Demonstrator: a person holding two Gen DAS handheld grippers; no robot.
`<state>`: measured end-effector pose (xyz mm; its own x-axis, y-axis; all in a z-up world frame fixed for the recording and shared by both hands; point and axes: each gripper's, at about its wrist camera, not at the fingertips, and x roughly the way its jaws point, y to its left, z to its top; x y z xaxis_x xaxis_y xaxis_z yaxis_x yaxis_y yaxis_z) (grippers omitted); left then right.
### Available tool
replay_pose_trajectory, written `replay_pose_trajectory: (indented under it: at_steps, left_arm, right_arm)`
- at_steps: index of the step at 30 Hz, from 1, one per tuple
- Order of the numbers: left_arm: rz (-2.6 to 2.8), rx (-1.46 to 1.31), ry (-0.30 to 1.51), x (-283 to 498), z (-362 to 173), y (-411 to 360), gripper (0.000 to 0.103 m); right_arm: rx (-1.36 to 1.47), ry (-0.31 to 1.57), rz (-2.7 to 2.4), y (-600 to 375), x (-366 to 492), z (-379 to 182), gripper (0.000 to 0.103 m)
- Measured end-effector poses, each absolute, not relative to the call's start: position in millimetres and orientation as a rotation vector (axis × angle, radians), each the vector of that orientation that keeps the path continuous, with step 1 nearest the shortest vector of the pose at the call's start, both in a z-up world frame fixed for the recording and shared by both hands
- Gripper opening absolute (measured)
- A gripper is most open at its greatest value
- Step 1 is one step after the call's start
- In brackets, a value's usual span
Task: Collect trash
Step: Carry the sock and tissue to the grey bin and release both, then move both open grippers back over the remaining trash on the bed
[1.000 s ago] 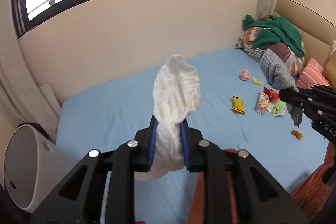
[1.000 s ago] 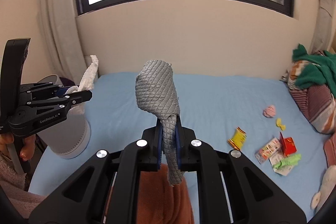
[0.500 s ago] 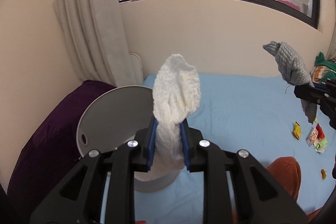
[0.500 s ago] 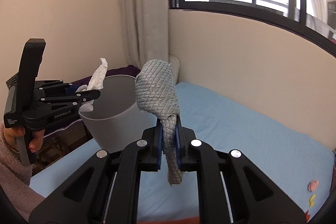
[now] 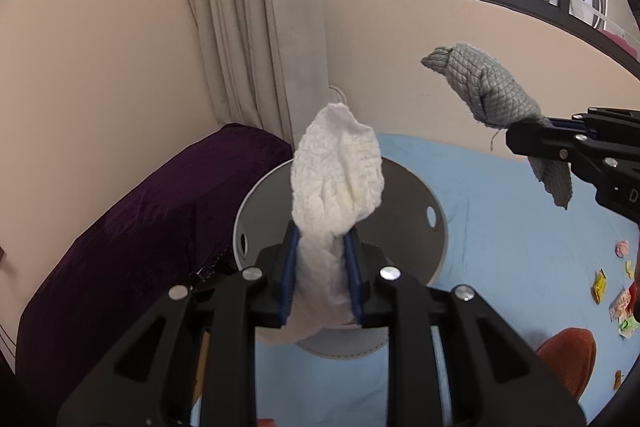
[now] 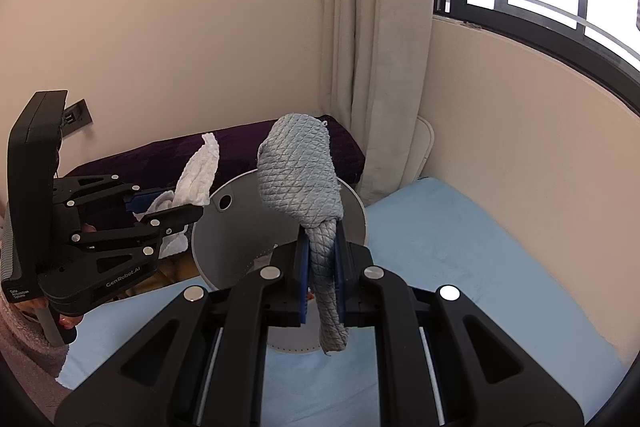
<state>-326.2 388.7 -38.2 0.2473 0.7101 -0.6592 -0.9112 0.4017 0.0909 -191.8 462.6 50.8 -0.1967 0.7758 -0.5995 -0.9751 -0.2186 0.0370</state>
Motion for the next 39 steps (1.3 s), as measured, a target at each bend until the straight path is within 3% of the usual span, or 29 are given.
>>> replay_pose_trajectory:
  at_steps: [10, 12, 13, 14, 15, 17, 39]
  left_arm:
    - [1.185, -0.4, 0.699, -340, -49, 414, 0.024]
    - [1.178, -0.415, 0.697, -340, -52, 420, 0.025]
    - [1.17, -0.428, 0.694, -340, -53, 424, 0.027]
    - [1.164, -0.442, 0.693, -340, -56, 427, 0.036]
    - [1.162, -0.457, 0.696, -341, -58, 431, 0.057]
    - [1.167, -0.461, 0.693, -341, -62, 434, 0.079]
    - [1.059, -0.325, 0.735, -297, -59, 399, 0.079]
  right_arm:
    - [-0.619, 0.551, 1.785, 501, -199, 23, 0.01]
    - [-0.638, 0.568, 1.781, 509, -201, 17, 0.017]
    - [-0.64, 0.577, 1.779, 512, -200, 15, 0.032]
    - [-0.639, 0.582, 1.781, 508, -202, 12, 0.051]
    - [-0.634, 0.579, 1.777, 509, -202, 10, 0.056]
    - [-0.637, 0.577, 1.779, 507, -202, 8, 0.057]
    - [-0.508, 0.631, 1.646, 442, -138, -7, 0.057]
